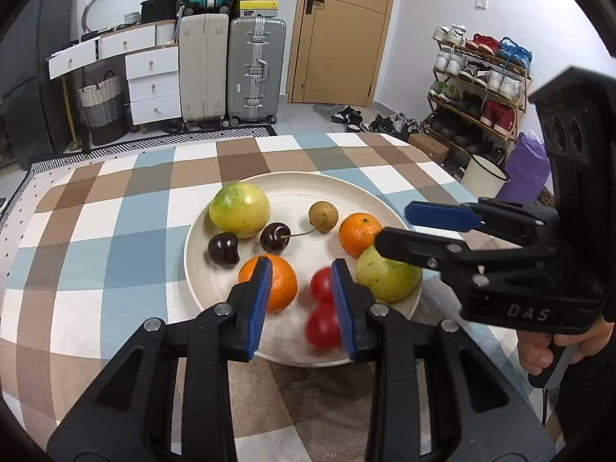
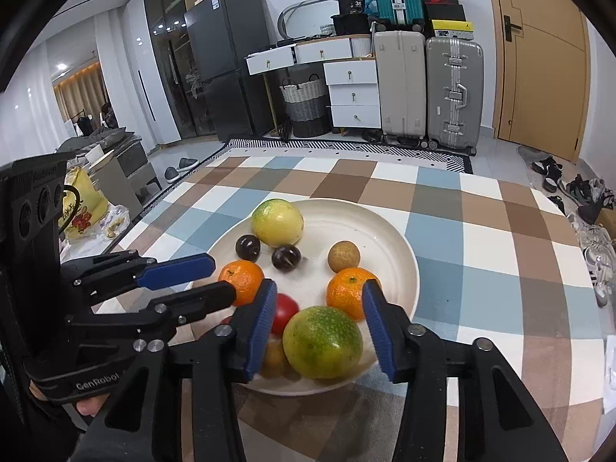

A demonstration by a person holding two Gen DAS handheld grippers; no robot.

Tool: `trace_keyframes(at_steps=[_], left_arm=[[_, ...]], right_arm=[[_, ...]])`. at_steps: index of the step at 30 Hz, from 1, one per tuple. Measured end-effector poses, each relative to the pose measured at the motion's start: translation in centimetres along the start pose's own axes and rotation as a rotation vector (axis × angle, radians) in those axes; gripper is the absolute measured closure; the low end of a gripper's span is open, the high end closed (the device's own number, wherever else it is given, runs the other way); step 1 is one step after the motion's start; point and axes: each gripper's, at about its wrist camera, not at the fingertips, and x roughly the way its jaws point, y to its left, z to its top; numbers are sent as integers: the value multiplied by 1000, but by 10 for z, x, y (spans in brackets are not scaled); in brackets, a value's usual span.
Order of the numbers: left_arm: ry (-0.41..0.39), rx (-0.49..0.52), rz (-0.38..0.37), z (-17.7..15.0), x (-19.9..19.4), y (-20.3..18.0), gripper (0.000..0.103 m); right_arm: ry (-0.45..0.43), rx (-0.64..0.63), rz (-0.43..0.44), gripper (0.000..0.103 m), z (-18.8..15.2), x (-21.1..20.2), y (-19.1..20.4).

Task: Organize fruits

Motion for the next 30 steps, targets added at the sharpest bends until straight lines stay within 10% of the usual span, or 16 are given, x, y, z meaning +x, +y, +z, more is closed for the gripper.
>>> trace_keyframes(at_steps=[4, 8, 15, 30], left_arm=[[-2, 1, 19, -3, -6, 0, 63], [-28, -24, 36, -7, -18, 4, 29], [-104, -61, 28, -18, -51, 8, 1], [-209, -69, 91, -60, -90, 2, 1]], right_arm=[[3, -2, -3, 27, -7, -7, -1], [-17, 9, -14, 4, -14, -17, -3], [-46, -5, -2, 1, -30, -34, 3], [-135, 2, 18, 0, -60, -69, 14]])
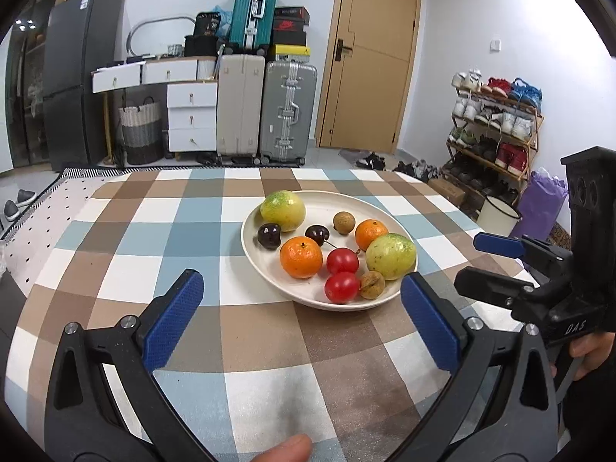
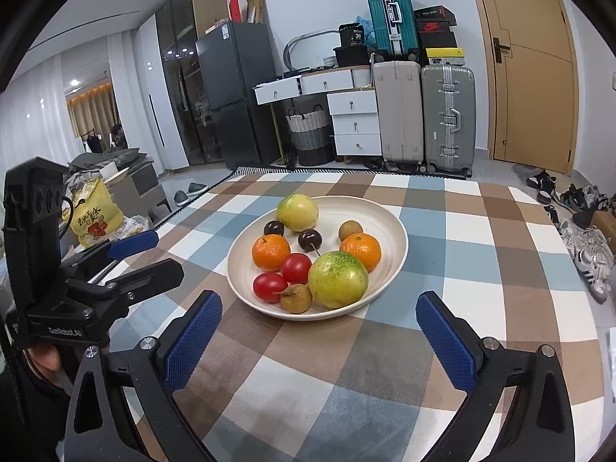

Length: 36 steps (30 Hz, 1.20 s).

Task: Organize fruits

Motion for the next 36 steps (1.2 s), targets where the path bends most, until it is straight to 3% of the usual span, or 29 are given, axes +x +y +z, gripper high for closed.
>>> trace_keyframes(at_steps=[20, 36], left_arm=[[10, -14, 25, -1, 8, 3, 1], [13, -19, 33, -2, 8, 8, 1]], right_arm=[[-110, -13, -8, 0, -10, -16, 1], [-104, -18, -12, 0, -10, -14, 2]])
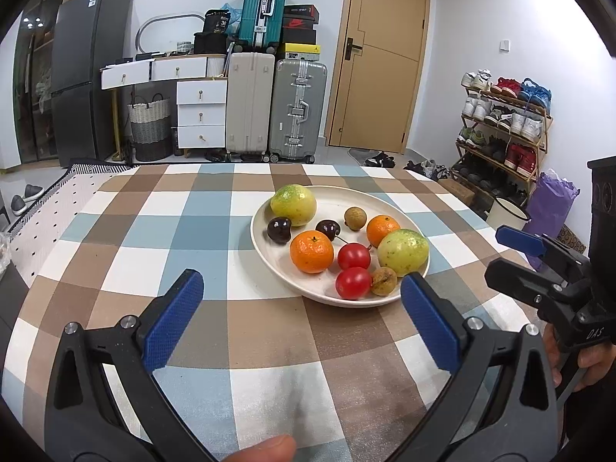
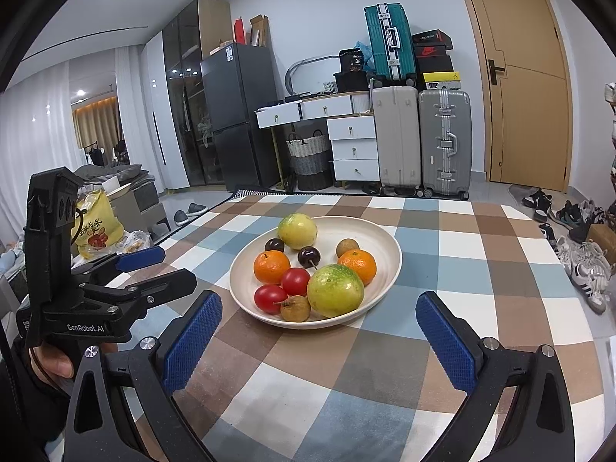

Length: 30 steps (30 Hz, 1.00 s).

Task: Organize fruits

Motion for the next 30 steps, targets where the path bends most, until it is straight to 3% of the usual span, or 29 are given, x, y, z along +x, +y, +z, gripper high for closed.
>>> trace_keyframes(at_steps=[30], left_arm=[[-7, 10, -1, 0, -1, -3, 1]], right_arm=[[-1, 0, 0, 0, 0, 0, 0]])
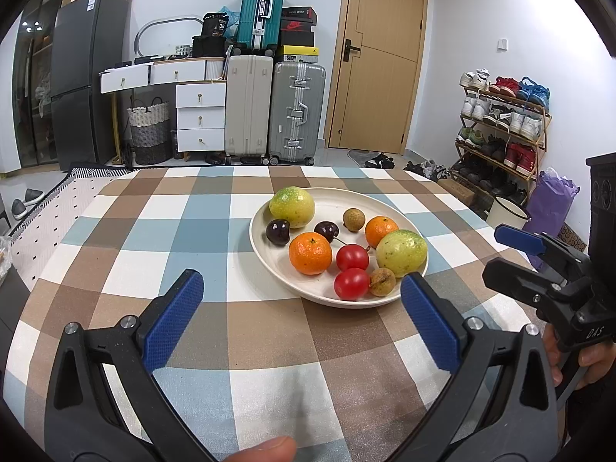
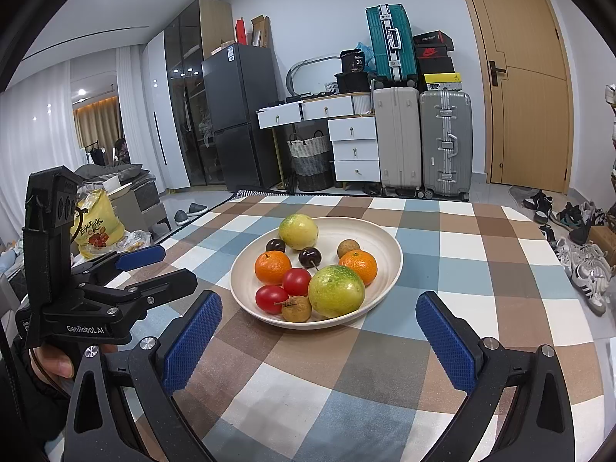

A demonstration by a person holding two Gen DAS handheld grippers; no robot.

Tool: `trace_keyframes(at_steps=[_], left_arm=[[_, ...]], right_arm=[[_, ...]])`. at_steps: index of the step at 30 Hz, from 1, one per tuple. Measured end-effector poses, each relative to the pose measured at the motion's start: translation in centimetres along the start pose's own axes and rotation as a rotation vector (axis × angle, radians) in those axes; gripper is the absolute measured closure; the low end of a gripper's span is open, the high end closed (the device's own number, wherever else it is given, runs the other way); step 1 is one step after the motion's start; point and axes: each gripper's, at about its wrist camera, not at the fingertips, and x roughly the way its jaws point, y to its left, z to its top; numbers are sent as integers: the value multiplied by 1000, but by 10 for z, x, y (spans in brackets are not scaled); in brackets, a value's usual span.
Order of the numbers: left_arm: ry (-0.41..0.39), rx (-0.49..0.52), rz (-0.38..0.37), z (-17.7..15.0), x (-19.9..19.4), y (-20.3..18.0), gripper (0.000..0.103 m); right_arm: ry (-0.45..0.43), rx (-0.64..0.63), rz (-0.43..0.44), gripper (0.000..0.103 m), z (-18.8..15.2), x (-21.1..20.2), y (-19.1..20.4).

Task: Organize fruits

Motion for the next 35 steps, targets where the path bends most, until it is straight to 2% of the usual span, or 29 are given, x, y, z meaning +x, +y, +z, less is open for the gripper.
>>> trace_keyframes(at_steps=[35], left_arm=[[0, -4, 3, 0, 0, -1, 1]], right_arm=[[0, 0, 1, 0, 0, 0, 0]])
